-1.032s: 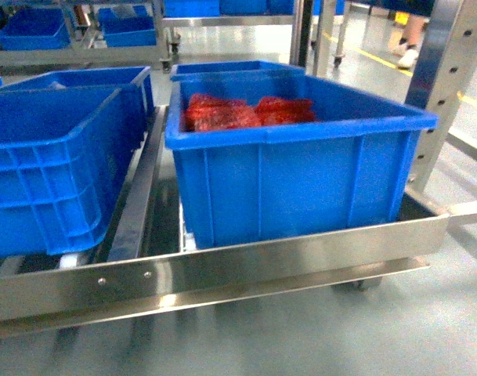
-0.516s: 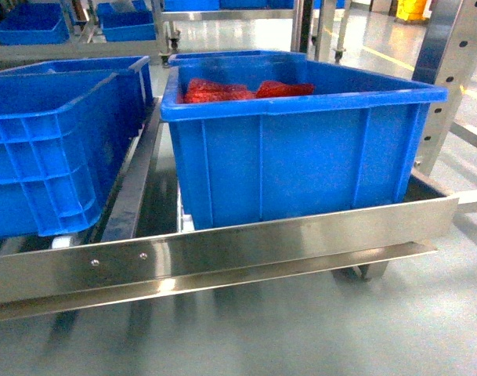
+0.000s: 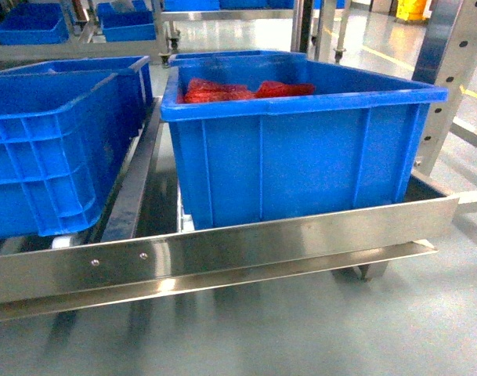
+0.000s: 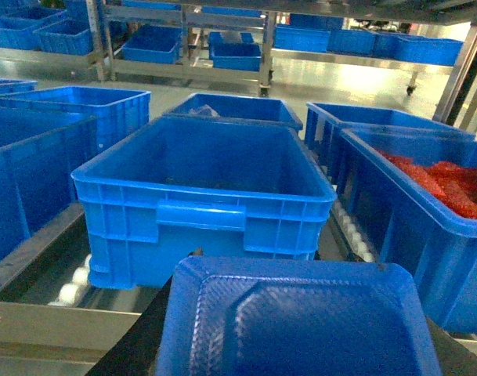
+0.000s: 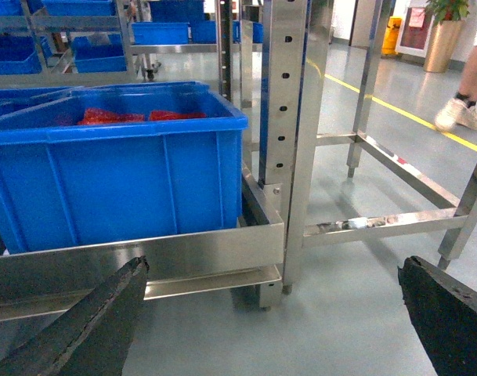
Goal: Pick blue part to blue bin on bottom shelf
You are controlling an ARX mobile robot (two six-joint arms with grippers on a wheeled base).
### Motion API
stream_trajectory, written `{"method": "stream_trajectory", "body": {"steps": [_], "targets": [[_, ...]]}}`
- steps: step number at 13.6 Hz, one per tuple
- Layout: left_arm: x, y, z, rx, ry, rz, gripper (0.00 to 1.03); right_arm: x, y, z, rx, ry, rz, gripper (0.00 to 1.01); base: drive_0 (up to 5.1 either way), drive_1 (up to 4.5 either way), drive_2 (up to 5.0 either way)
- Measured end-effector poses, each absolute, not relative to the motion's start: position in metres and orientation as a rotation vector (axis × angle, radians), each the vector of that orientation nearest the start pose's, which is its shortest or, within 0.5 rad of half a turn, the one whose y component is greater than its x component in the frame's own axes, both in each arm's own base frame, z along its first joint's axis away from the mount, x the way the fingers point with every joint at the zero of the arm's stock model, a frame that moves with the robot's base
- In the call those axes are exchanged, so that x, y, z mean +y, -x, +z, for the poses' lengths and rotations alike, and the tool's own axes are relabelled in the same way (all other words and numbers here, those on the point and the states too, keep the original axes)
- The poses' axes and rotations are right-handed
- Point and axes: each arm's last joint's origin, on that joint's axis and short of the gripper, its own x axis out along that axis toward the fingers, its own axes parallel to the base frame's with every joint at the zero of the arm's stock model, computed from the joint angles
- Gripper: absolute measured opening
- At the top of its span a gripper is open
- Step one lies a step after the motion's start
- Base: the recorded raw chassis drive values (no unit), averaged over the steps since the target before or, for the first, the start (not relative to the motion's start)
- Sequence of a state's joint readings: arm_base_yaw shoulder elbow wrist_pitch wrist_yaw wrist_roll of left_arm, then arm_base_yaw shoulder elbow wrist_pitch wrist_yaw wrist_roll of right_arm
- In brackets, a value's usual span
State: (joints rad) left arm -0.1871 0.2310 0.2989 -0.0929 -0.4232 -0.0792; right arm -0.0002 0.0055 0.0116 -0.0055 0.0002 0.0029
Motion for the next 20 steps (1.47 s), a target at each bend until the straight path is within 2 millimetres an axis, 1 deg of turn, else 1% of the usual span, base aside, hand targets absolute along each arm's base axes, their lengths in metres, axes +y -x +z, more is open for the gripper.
{"method": "stream_trajectory", "body": {"steps": [12, 20], "targets": [[-0.0065, -0.098, 0.2381, 0.015, 0.071, 0.237, 0.43, 0.0, -0.0973, 0.1665, -0.001, -0.003, 0.0, 0.98, 0.0, 0.0, 0.0], [-0.0065, -0.0981, 0.2381, 0.015, 0.071, 0.237, 0.43, 0.0, -0.0973, 0.1665, -0.001, -0.003, 0.0, 0.98, 1.2, 1.24, 1.2]]}}
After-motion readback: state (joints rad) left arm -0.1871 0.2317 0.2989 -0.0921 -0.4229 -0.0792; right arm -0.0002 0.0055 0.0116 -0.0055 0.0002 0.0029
